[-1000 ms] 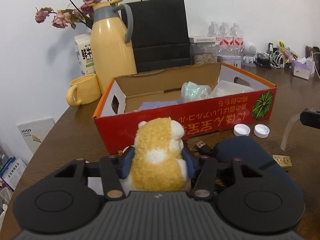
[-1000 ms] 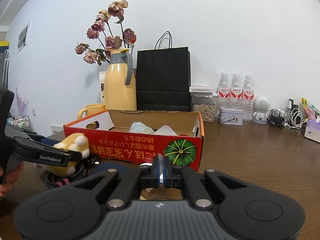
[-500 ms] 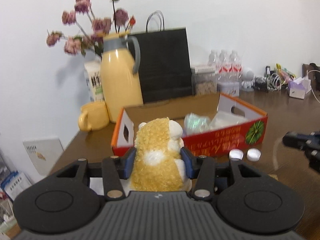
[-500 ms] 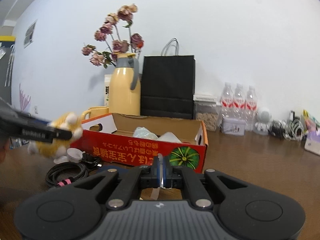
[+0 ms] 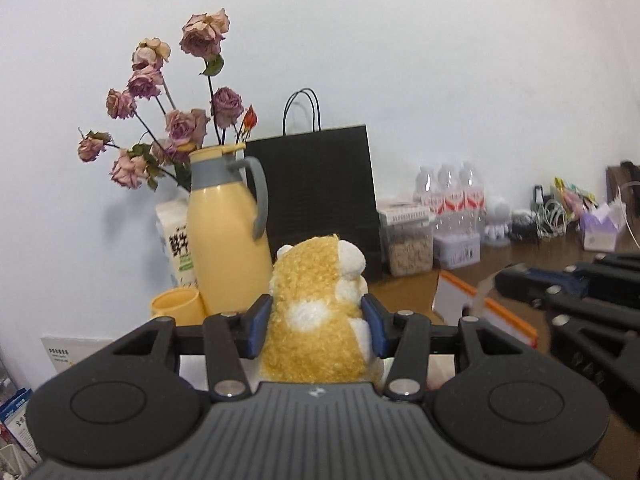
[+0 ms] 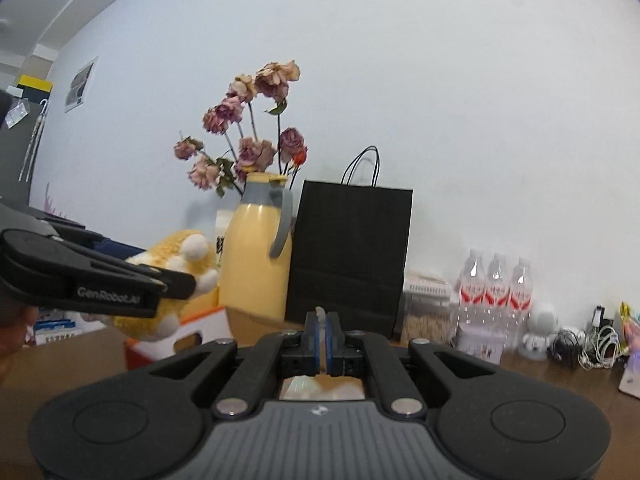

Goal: Organize objects
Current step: 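Carry the plush toy with the left gripper while the right gripper carries the packet to the box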

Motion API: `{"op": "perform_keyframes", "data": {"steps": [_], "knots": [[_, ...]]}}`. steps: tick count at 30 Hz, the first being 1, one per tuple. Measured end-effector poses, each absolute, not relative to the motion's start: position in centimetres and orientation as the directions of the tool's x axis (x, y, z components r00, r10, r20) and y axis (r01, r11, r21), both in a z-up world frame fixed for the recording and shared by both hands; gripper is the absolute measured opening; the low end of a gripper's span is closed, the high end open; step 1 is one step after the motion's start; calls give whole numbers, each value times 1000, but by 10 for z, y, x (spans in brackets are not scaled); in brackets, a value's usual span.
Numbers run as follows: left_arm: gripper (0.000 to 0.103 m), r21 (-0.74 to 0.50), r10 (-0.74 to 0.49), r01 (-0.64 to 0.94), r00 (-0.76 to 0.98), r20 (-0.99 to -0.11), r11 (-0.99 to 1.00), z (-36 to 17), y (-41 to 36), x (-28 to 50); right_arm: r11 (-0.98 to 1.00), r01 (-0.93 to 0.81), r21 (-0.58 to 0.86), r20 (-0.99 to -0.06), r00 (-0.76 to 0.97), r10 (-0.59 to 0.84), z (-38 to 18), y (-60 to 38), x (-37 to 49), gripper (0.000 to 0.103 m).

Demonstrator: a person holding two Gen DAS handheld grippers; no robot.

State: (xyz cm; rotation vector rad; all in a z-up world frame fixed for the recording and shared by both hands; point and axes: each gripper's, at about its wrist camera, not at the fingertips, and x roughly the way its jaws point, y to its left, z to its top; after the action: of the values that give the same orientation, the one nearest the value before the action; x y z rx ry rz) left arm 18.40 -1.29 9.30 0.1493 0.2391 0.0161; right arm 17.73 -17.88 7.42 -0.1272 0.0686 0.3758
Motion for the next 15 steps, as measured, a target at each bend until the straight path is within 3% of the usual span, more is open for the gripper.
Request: {"op": "perform_keyframes", "data": {"steps": [9,15], "knots": [[50,124,93,-66,969,-230,990,90,-20,248,936,-349,-41,-101,934,344,83,-161,244,2],[50,73,124,-108,955,-269,991,59,-13,273,940,-340,12,-183,924,337,52,-159,283,2]]}}
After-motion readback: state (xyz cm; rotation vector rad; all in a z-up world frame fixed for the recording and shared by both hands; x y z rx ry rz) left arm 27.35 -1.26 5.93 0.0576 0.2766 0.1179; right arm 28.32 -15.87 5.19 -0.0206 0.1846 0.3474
